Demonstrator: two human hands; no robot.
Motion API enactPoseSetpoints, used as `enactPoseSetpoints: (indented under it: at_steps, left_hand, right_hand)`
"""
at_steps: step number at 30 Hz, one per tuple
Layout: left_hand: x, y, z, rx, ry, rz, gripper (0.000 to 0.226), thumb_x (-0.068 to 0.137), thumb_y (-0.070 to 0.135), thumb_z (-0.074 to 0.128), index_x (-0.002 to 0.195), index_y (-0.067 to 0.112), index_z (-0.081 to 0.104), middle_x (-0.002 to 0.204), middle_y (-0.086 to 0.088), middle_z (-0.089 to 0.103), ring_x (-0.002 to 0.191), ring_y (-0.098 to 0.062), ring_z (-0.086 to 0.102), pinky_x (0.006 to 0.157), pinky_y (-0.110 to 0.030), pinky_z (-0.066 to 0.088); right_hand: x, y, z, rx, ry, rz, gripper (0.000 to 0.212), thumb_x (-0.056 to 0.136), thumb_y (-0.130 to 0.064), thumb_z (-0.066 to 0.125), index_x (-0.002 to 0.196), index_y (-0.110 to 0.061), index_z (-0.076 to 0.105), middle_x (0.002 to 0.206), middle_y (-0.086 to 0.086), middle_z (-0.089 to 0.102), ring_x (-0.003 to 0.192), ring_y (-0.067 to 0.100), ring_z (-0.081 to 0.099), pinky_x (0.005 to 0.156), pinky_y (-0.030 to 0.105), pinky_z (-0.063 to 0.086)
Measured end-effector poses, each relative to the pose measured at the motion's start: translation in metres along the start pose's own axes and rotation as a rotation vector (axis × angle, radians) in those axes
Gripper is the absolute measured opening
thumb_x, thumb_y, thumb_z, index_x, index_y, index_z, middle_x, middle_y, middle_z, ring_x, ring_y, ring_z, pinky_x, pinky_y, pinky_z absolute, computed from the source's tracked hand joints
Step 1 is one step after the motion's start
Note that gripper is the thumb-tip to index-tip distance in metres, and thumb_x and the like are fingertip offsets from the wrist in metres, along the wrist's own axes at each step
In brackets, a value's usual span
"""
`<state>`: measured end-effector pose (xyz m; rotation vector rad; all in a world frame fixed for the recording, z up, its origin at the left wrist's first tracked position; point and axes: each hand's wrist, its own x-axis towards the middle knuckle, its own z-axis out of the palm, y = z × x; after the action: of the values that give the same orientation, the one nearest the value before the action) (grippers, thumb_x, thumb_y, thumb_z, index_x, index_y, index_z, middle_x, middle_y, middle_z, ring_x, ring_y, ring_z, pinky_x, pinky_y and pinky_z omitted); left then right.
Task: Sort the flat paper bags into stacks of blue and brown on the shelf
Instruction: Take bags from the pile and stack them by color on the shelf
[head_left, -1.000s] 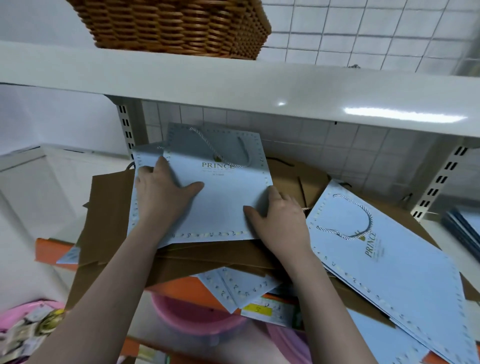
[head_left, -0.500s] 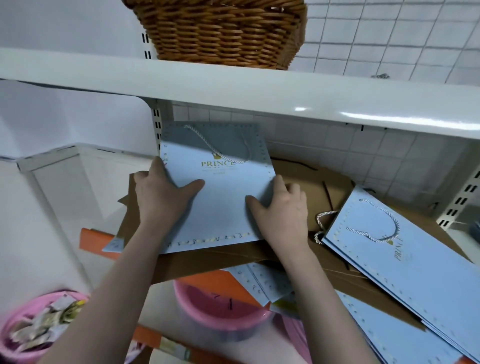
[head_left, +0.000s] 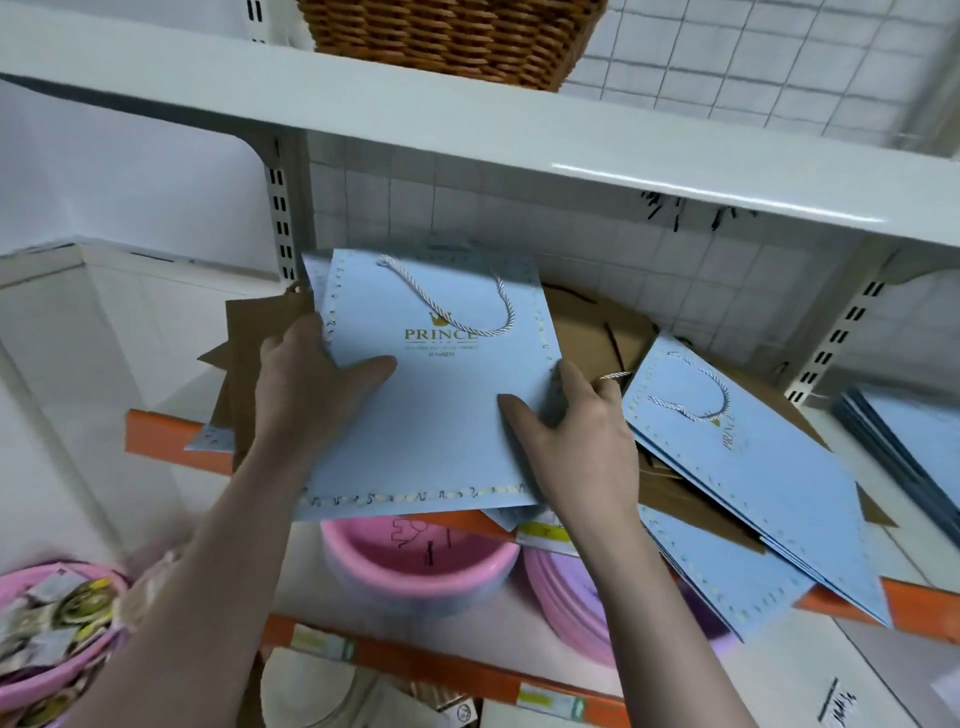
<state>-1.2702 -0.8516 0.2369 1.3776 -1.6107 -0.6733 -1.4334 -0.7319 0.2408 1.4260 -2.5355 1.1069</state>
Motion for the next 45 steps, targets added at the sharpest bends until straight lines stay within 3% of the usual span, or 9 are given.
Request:
enactPoseSetpoints:
  at_steps: [5, 9, 14, 19, 22, 28, 31, 40, 45]
  left_hand:
    - [-0.026, 0.017, 0.001, 0.038, -0.023, 0.065, 0.078, 0.054, 0.058, 0.064, 0.115, 0.009, 0.058, 0.112, -0.011, 0.060, 0.093, -0.026, 0.058, 0.074, -0.035, 0.047]
    - [-0.058, 0.044, 0.015, 0.102, 0.009, 0.110, 0.045, 0.074, 0.038, 0.073, 0.099, 0.006, 0.051, 0.109, -0.017, 0.053, 0.085, -0.022, 0.041, 0.071, -0.030, 0.032]
    - [-0.127, 0.095, 0.067, 0.024, -0.005, 0.136, 0.036, 0.073, 0.030, 0.072, 0.087, 0.009, 0.046, 0.098, -0.017, 0.048, 0.084, -0.029, 0.043, 0.072, -0.031, 0.033]
    - [-0.215, 0.143, 0.134, 0.031, -0.089, 0.131, 0.050, 0.074, 0.028, 0.075, 0.110, 0.001, 0.053, 0.114, -0.022, 0.050, 0.105, -0.034, 0.044, 0.080, -0.033, 0.033]
    - [-0.263, 0.169, 0.169, 0.050, -0.145, 0.131, 0.053, 0.074, 0.029, 0.075, 0.113, 0.001, 0.053, 0.115, -0.023, 0.047, 0.108, -0.036, 0.044, 0.085, -0.035, 0.036]
    - [-0.323, 0.215, 0.224, 0.108, -0.232, 0.170, 0.058, 0.075, 0.031, 0.073, 0.119, 0.003, 0.047, 0.118, -0.020, 0.043, 0.111, -0.035, 0.042, 0.086, -0.037, 0.037]
    - [-0.339, 0.232, 0.252, 0.117, -0.273, 0.213, 0.060, 0.076, 0.030, 0.073, 0.121, 0.003, 0.046, 0.117, -0.019, 0.042, 0.110, -0.035, 0.043, 0.087, -0.037, 0.036]
    - [-0.338, 0.268, 0.346, 0.103, -0.353, 0.291, 0.062, 0.078, 0.031, 0.071, 0.127, 0.003, 0.045, 0.122, -0.018, 0.041, 0.113, -0.035, 0.045, 0.088, -0.035, 0.036]
    - [-0.313, 0.288, 0.401, 0.108, -0.387, 0.237, 0.048, 0.079, 0.036, 0.069, 0.109, 0.002, 0.050, 0.104, -0.012, 0.038, 0.105, -0.034, 0.046, 0.077, -0.033, 0.032]
  right_hand:
    - [-0.022, 0.015, -0.028, -0.009, 0.008, -0.015, 0.057, 0.085, -0.051, 0.057, 0.132, -0.022, 0.045, 0.115, 0.006, 0.044, 0.102, 0.034, 0.055, 0.079, 0.035, 0.042]
    - [-0.037, 0.041, -0.064, -0.032, 0.036, -0.032, 0.055, 0.088, -0.048, 0.054, 0.134, -0.020, 0.042, 0.114, 0.006, 0.043, 0.102, 0.034, 0.054, 0.073, 0.033, 0.037]
    - [-0.062, 0.107, -0.122, -0.057, 0.069, -0.029, 0.042, 0.089, -0.042, 0.054, 0.120, -0.015, 0.046, 0.103, 0.002, 0.039, 0.100, 0.031, 0.051, 0.072, 0.033, 0.032]
    - [-0.094, 0.198, -0.188, -0.120, 0.079, 0.030, 0.036, 0.089, -0.039, 0.053, 0.112, -0.011, 0.048, 0.114, 0.004, 0.045, 0.102, 0.028, 0.050, 0.072, 0.031, 0.031]
    - [-0.111, 0.247, -0.221, -0.143, 0.080, 0.082, 0.036, 0.090, -0.038, 0.053, 0.113, -0.010, 0.050, 0.118, 0.005, 0.046, 0.106, 0.029, 0.049, 0.079, 0.033, 0.034]
    - [-0.130, 0.319, -0.268, -0.138, 0.101, 0.178, 0.028, 0.089, -0.035, 0.053, 0.102, -0.010, 0.049, 0.112, 0.006, 0.047, 0.101, 0.032, 0.049, 0.072, 0.033, 0.032]
    - [-0.130, 0.351, -0.281, -0.134, 0.145, 0.213, 0.024, 0.088, -0.034, 0.054, 0.093, -0.013, 0.044, 0.108, 0.006, 0.048, 0.102, 0.032, 0.048, 0.074, 0.033, 0.033]
    - [-0.085, 0.423, -0.301, -0.192, 0.180, 0.308, 0.028, 0.090, -0.034, 0.054, 0.100, -0.008, 0.052, 0.109, 0.008, 0.049, 0.098, 0.031, 0.050, 0.070, 0.033, 0.030]
    - [-0.031, 0.456, -0.303, -0.225, 0.136, 0.338, 0.030, 0.090, -0.036, 0.054, 0.099, -0.008, 0.054, 0.108, 0.009, 0.051, 0.098, 0.031, 0.052, 0.077, 0.032, 0.035]
